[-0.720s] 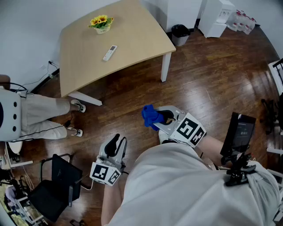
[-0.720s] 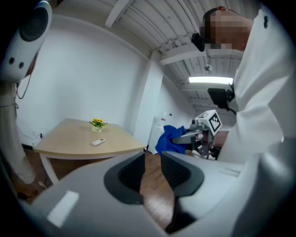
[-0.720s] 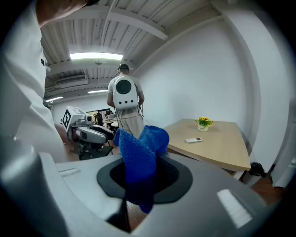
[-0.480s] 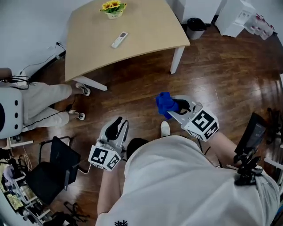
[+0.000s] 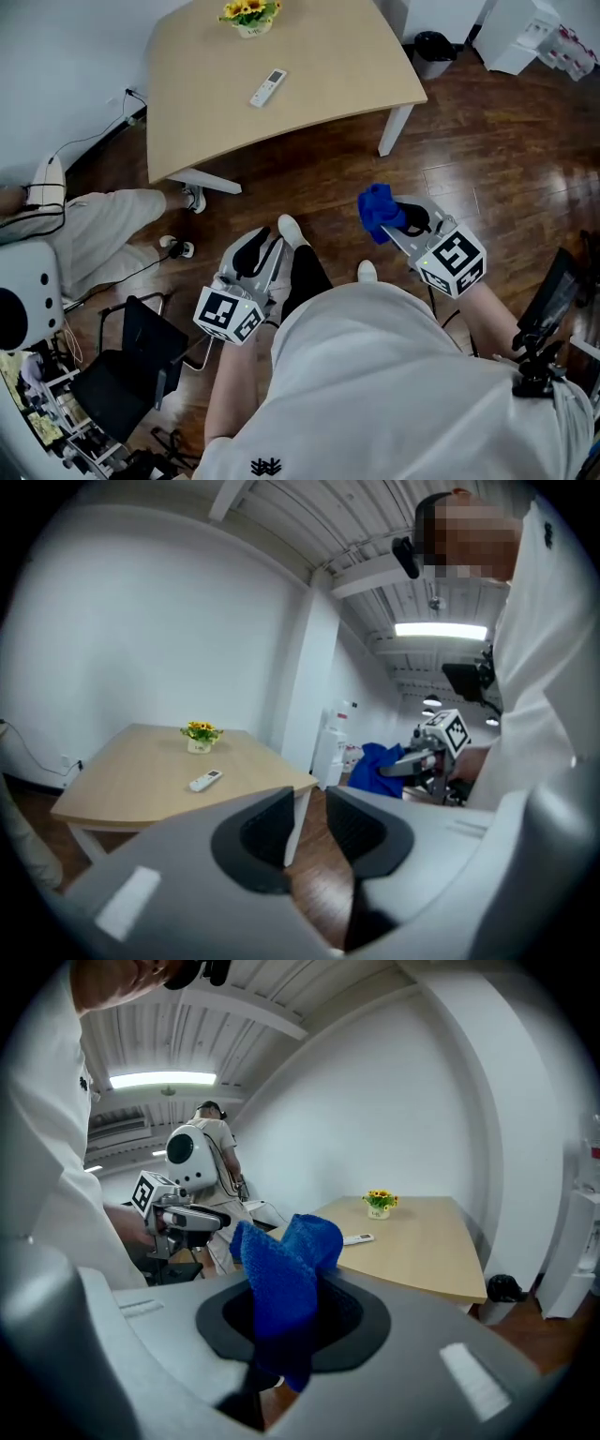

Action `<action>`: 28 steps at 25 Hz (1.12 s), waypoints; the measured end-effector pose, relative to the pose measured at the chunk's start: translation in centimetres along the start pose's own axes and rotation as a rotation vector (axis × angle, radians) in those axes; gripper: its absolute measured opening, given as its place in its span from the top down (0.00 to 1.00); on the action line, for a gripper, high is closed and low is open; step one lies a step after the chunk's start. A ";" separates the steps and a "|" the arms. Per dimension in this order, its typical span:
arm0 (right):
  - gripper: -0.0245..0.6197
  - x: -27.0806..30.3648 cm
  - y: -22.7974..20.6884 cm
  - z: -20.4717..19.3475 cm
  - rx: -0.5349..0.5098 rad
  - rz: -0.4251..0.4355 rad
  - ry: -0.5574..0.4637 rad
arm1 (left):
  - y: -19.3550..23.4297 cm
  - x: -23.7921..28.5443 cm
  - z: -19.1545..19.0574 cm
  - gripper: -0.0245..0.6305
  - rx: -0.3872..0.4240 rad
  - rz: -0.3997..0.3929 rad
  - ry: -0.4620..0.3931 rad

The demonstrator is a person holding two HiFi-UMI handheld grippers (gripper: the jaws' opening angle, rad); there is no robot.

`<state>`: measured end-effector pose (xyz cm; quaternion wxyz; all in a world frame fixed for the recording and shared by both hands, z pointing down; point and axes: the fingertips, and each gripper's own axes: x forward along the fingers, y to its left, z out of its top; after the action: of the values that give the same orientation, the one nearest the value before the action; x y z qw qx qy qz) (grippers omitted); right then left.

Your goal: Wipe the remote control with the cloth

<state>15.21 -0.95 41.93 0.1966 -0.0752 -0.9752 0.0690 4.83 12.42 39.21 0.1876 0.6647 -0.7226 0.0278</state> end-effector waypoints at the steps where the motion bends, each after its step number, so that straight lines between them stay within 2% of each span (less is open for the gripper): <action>1: 0.84 0.9 -0.3 0.1 -0.003 -0.011 0.006 | 1.0 0.6 -0.1 0.79 -0.002 -0.021 -0.002; 5: 0.84 4.5 -2.1 1.8 -0.001 -0.077 0.028 | 5.3 3.6 0.4 0.79 -0.018 -0.112 -0.012; 11: 0.84 12.7 -4.0 6.8 0.003 -0.124 0.052 | 12.9 6.7 4.1 0.75 -0.003 -0.262 -0.059; 17: 0.84 20.1 -4.3 10.2 -0.006 -0.127 0.102 | 18.9 8.8 6.1 0.74 -0.111 -0.409 -0.068; 21: 0.84 23.1 -5.5 11.1 -0.021 -0.103 0.120 | 22.6 11.6 4.9 0.73 -0.101 -0.390 -0.070; 28: 0.84 25.1 -10.4 13.3 -0.064 -0.038 0.107 | 27.2 18.4 1.6 0.57 -0.085 -0.211 0.077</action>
<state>-14.20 -8.21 40.83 0.2471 -0.0666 -0.9662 0.0301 -22.77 -2.39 49.02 0.2453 0.7270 -0.6414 0.0027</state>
